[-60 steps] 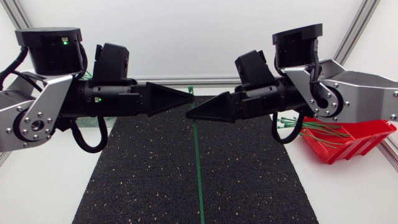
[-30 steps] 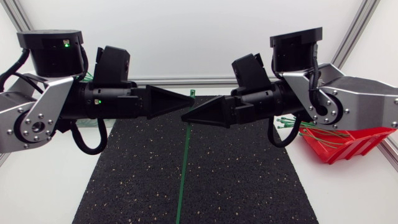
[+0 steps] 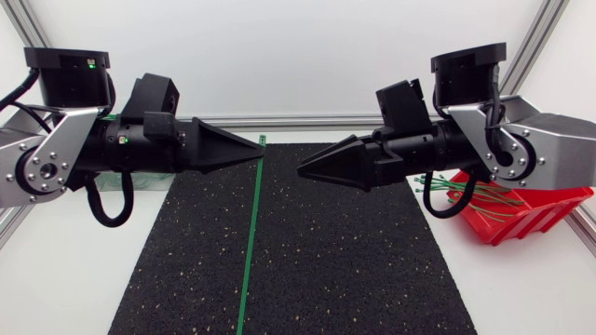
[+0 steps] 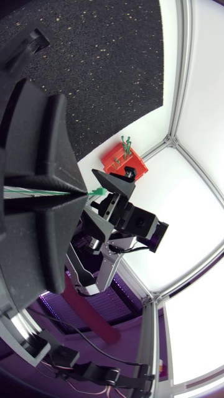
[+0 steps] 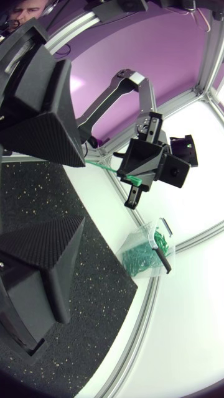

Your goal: Take a green cable tie from the red box, thread the tail through the head to close it, then place it in the transparent bin on the left.

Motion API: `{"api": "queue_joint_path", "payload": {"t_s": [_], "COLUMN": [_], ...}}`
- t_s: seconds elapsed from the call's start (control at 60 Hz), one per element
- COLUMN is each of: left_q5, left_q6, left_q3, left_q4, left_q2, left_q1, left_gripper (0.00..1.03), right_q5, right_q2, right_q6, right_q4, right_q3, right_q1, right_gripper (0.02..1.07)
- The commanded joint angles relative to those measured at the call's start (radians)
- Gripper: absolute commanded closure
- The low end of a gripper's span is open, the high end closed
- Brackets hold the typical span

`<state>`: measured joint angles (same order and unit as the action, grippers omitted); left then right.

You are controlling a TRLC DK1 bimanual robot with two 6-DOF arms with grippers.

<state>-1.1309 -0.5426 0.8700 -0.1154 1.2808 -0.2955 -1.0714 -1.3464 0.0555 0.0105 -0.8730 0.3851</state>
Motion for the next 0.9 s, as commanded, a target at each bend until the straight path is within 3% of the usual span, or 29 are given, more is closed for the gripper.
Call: {"api": "queue_joint_path", "payload": {"t_s": [0.0,0.017,0.1,0.2,0.35,0.417,0.633,0.75,0.833,0.883], "left_q5": [-0.035,-0.035,-0.061,-0.072,-0.070,-0.070,-0.070,-0.072,-0.072,-0.072], "left_q6": [-0.040,-0.039,-0.043,-0.068,-0.118,-0.149,-0.178,-0.194,-0.203,-0.204], "left_q3": [0.046,0.049,0.070,0.084,0.087,0.093,0.106,0.112,0.115,0.115], "left_q4": [0.016,0.016,0.020,0.020,-0.004,-0.015,-0.018,-0.020,-0.021,-0.021], "left_q2": [0.043,0.048,0.080,0.111,0.144,0.170,0.209,0.230,0.233,0.233], "left_q1": [0.025,0.030,0.056,0.067,0.084,0.088,0.113,0.122,0.131,0.134], "left_gripper": [1.00,1.00,1.00,1.00,1.00,1.00,1.00,1.00,1.00,1.00], "right_q5": [0.039,0.050,0.079,0.131,0.304,0.418,0.467,0.544,0.613,0.616], "right_q2": [0.047,0.055,0.093,0.096,0.073,0.072,0.135,0.093,0.024,0.027], "right_q6": [-0.160,-0.184,-0.287,-0.474,-0.658,-0.675,-0.749,-0.904,-1.066,-1.103], "right_q4": [-0.061,-0.078,-0.144,-0.323,-0.484,-0.477,-0.402,-0.414,-0.497,-0.438], "right_q3": [0.022,0.023,0.022,-0.017,-0.049,-0.040,0.005,-0.001,-0.032,-0.020], "right_q1": [-0.002,0.001,0.006,0.014,0.034,0.063,0.075,0.120,0.143,0.146], "right_gripper": [0.10,0.04,0.05,0.05,0.05,0.05,0.05,0.05,0.05,0.05]}}
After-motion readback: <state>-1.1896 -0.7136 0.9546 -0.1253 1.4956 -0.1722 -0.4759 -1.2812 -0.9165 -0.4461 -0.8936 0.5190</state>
